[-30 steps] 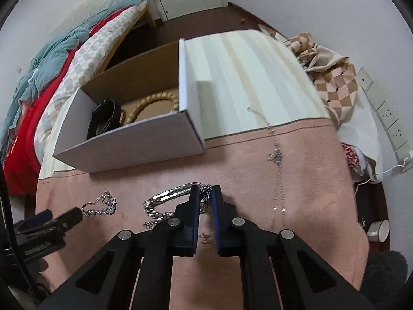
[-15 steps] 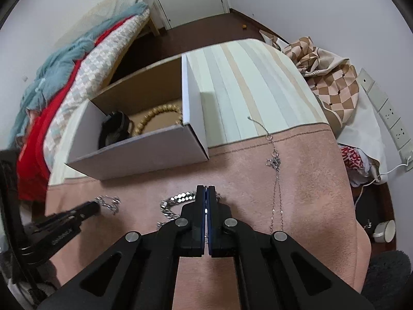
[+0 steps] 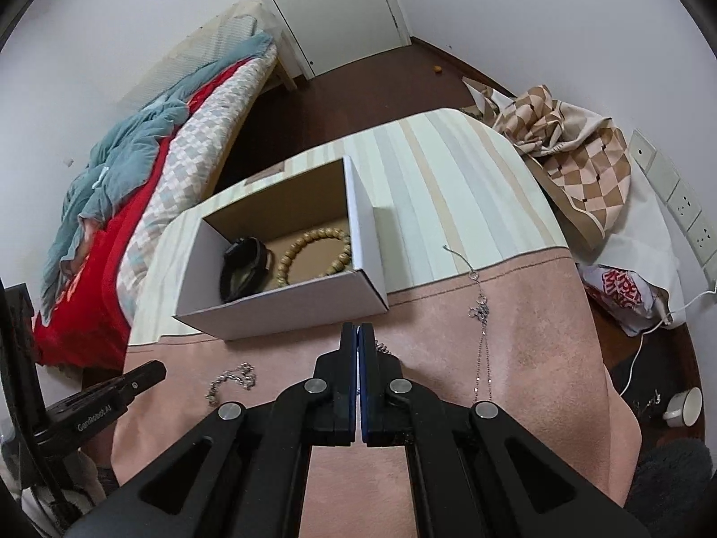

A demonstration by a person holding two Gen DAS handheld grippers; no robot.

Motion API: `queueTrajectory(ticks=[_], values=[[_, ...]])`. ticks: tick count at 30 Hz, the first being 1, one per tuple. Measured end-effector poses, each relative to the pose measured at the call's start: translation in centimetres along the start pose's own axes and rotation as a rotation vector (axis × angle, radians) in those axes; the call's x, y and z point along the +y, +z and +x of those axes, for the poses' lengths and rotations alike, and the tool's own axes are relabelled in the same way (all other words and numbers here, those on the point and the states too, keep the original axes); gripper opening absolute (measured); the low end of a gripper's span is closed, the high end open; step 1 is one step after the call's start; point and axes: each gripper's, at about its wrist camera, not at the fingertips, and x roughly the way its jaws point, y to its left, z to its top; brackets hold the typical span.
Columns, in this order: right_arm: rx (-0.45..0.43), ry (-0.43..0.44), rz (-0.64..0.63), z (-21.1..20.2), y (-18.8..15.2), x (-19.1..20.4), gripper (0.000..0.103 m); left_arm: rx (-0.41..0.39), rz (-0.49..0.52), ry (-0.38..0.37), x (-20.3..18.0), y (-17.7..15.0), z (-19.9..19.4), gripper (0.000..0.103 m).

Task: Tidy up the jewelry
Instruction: 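Grasp the thin silver chain bracelet with the left tool while the right tool holds the thick chain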

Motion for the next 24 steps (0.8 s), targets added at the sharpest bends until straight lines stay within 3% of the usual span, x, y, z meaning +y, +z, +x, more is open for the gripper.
queueTrajectory(ticks=[3, 5, 7, 13, 16, 18, 19, 24], values=[[0.002, -0.001, -0.007, 0.0, 0.0, 0.2, 0.000, 0.028, 0.047, -0.006, -0.4, 0.1, 1.6, 0.016], [0.015, -0.004, -0.001, 0.3, -0.2, -0.1, 0.000, 0.051, 0.074, -0.019, -0.9, 0.0, 3.0, 0.057], [0.027, -0.006, 0.007, 0.7, -0.4, -0.3, 0.000, 0.082, 0.122, -0.033, -1.8, 0.0, 4.5, 0.065], [0.029, -0.024, 0.014, 1.1, -0.5, -0.8, 0.000, 0.141, 0.235, 0.006, -4.5, -0.6, 7.8, 0.065], [0.033, -0.030, 0.017, 1.5, -0.5, -1.0, 0.000, 0.119, 0.297, 0.052, -5.7, -0.9, 8.5, 0.063], [0.035, -0.030, 0.024, 1.7, -0.5, -1.2, 0.000, 0.099, 0.334, 0.059, -6.5, -1.0, 8.5, 0.044], [0.038, -0.027, 0.026, 1.8, -0.5, -1.4, 0.000, 0.087, 0.343, 0.048, -6.7, -0.9, 8.4, 0.010], [0.145, 0.018, 0.073, 4.2, -0.5, -2.9, 0.001, 0.081, 0.283, 0.003, -6.1, -0.7, 8.0, 0.001]])
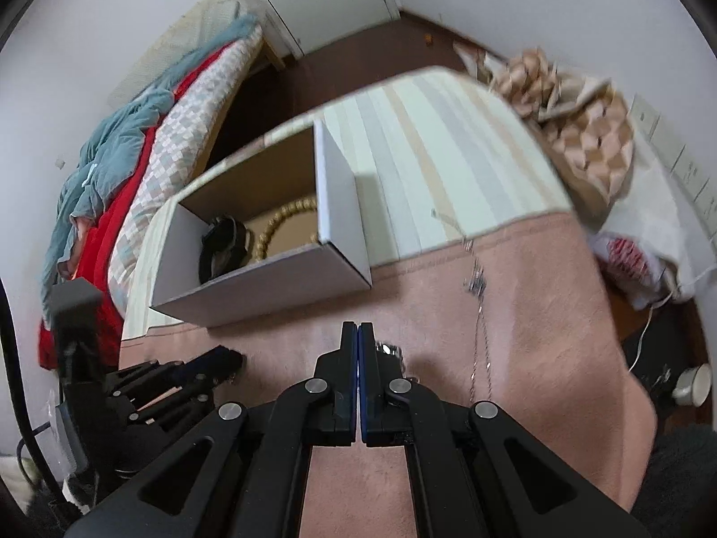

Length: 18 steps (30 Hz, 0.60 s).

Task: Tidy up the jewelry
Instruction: 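Grasp the thin silver chain bracelet with the left tool while the right tool holds the thick chain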

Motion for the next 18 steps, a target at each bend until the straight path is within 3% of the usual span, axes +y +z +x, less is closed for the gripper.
queueTrajectory(ticks=[1, 4, 5, 10, 11, 12, 18], values=[[0.008, -0.005, -0.004, 0.4, -0.1, -0.1, 0.005, -0.004, -0.014, -0.004, 0.3, -0.1, -0.2, 0.000], [0.035, -0.031, -0.030, 1.9, -0.3, 0.0, 0.039, -0.019, -0.064, -0.019, 1.3, -0.6, -1.3, 0.000], [0.040, -0.038, -0.039, 2.3, -0.5, 0.2, 0.042, -0.024, -0.081, -0.025, 1.8, -0.7, -1.7, 0.000], [0.048, -0.138, -0.122, 4.0, -1.4, 1.6, 0.040, -0.038, -0.141, -0.036, 3.7, -2.0, -3.8, 0.000], [0.036, -0.161, -0.144, 4.1, -1.6, 2.0, 0.023, -0.039, -0.146, -0.037, 3.8, -2.2, -4.3, 0.000], [0.040, -0.148, -0.147, 4.3, -1.7, 2.1, 0.013, -0.039, -0.150, -0.041, 4.2, -2.0, -4.5, 0.000], [-0.006, -0.072, -0.110, 2.2, -1.8, 2.5, 0.009, -0.065, -0.166, -0.071, 3.8, -2.3, -7.0, 0.000]])
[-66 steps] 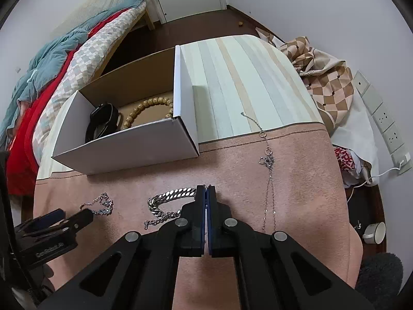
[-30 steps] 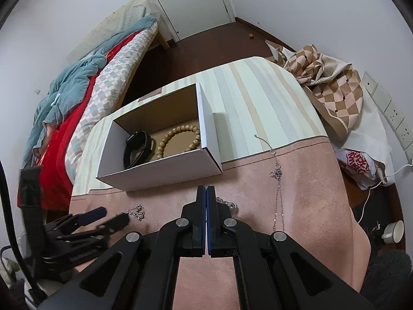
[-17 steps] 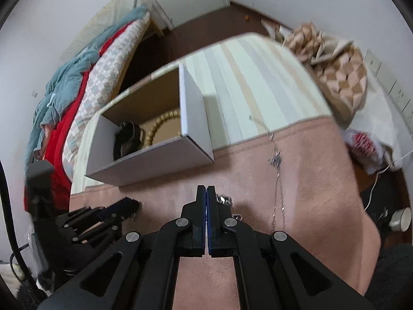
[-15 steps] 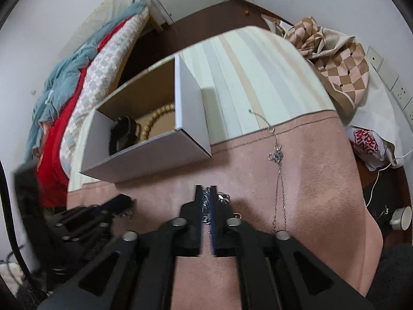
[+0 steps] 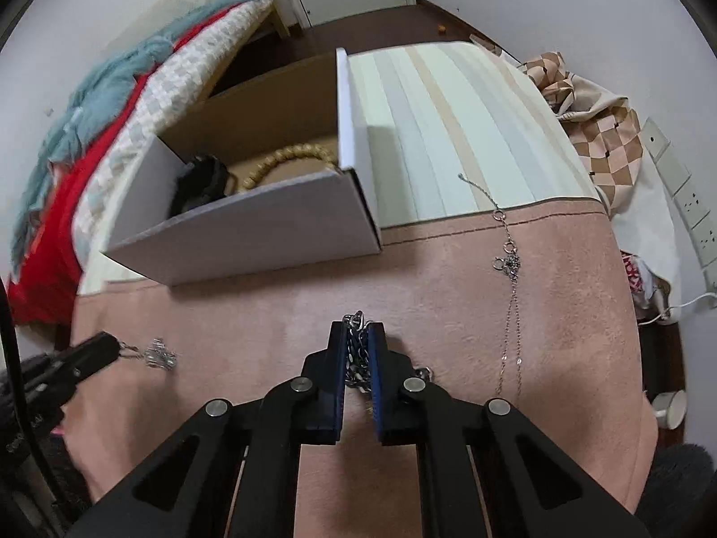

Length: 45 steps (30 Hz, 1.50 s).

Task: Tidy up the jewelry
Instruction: 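Grasp the thin silver chain bracelet with the left tool while the right tool holds the thick chain, then carry both chains into the cardboard box and open both tools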

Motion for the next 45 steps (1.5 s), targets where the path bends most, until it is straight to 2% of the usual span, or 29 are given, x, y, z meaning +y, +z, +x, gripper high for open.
queueTrajectory(ticks=[6, 13, 16, 20, 25, 29, 33, 35, 38, 41, 42, 43, 44, 45], values=[[-0.075, 0.101, 0.010, -5.0, 1.8, 1.3, 0.007, -0.049, -0.012, -0.064, -0.5, 1.6, -3.1, 0.000], [-0.161, 0.206, -0.021, -10.8, 5.6, 3.5, 0.007, -0.154, -0.003, -0.144, -2.0, 6.5, -7.6, 0.000], [-0.181, 0.232, -0.046, -11.9, 8.0, 4.4, 0.007, -0.195, 0.023, -0.149, -2.7, 9.1, -8.8, 0.000], [-0.181, 0.214, -0.095, -11.3, 11.3, 5.6, 0.007, -0.220, 0.053, -0.137, -3.6, 12.1, -8.7, 0.000], [-0.107, 0.196, -0.110, -7.2, 14.5, 5.5, 0.007, -0.150, 0.054, -0.118, -3.5, 13.9, -4.9, 0.000], [-0.021, 0.176, -0.123, -3.3, 15.9, 4.9, 0.007, -0.064, 0.028, -0.093, -2.5, 13.2, -1.1, 0.000], [0.021, 0.128, -0.150, -0.5, 16.7, 4.3, 0.007, 0.041, -0.035, -0.074, -1.2, 12.1, 2.4, 0.001], [0.034, 0.112, -0.153, 0.4, 17.1, 4.0, 0.007, 0.086, -0.068, -0.022, -0.8, 11.8, 3.5, 0.004], [0.065, 0.101, -0.153, 1.8, 17.8, 3.7, 0.008, 0.118, -0.088, 0.019, -0.7, 11.4, 4.4, 0.005], [0.081, 0.081, -0.148, 2.3, 18.0, 3.4, 0.009, 0.109, -0.090, 0.058, -0.8, 11.2, 4.3, 0.005], [0.079, 0.073, -0.146, 2.2, 18.0, 3.4, 0.013, 0.101, -0.088, 0.068, -0.8, 11.3, 4.1, 0.005], [0.077, 0.069, -0.145, 2.0, 17.9, 3.3, 0.025, 0.093, -0.089, 0.078, -0.8, 11.4, 3.9, 0.009], [0.072, 0.063, -0.142, 1.7, 17.9, 3.2, 0.036, 0.085, -0.090, 0.090, -0.8, 11.4, 3.7, 0.024], [0.064, 0.057, -0.137, 1.4, 17.8, 3.0, 0.039, 0.075, -0.091, 0.091, -0.7, 11.4, 3.4, 0.033]])
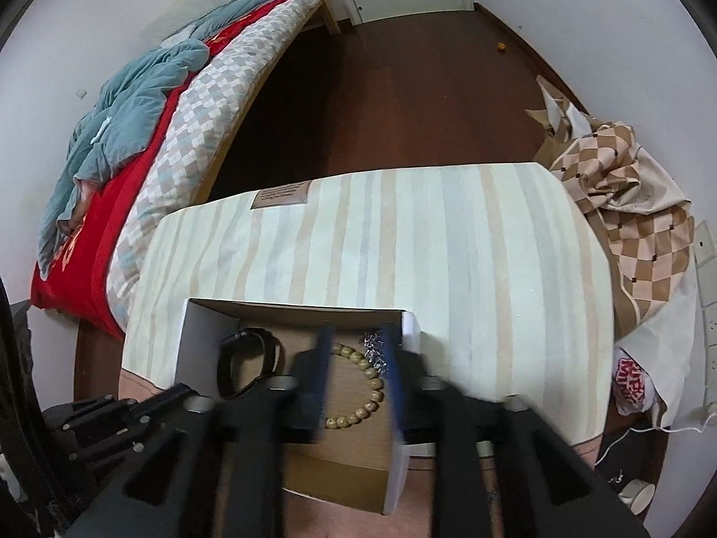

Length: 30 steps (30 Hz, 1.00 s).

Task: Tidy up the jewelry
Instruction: 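Carry both chains into the cardboard box and open both tools, then lift both tools out of the box back over the table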

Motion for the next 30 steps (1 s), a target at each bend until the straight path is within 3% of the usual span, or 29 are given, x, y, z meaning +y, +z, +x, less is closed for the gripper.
queueTrajectory(ticks=[2, 3, 5, 9, 11, 19, 30], values=[[-0.016, -0.026, -0.001, -0.7, -0.3, -0.1, 0.040, -0.027, -0.008, 0.022, 0.2, 0.2, -0.5, 0.087], [-0.022, -0.056, -0.001, -1.1, -0.7, -0.1, 0.041, -0.051, -0.008, 0.048, 0.2, 0.1, -0.9, 0.092], [-0.025, -0.093, 0.000, -1.5, -1.3, -0.2, 0.058, -0.072, -0.012, 0.069, 0.5, -0.2, -1.4, 0.092], [-0.025, -0.201, -0.019, -1.5, -3.3, 0.3, 0.077, -0.073, -0.001, 0.124, 0.6, -0.7, -1.3, 0.095], [-0.009, -0.226, -0.020, -1.3, -4.4, 0.3, 0.092, -0.089, 0.019, 0.163, 0.5, -1.2, -1.4, 0.100], [0.023, -0.255, -0.022, -1.0, -7.6, 1.5, 0.099, -0.126, 0.019, 0.222, 0.9, -2.0, -2.4, 0.103], [-0.044, -0.270, -0.032, -5.1, -8.9, 3.7, 0.099, -0.188, 0.010, 0.243, 1.2, -4.1, -6.7, 0.103]])
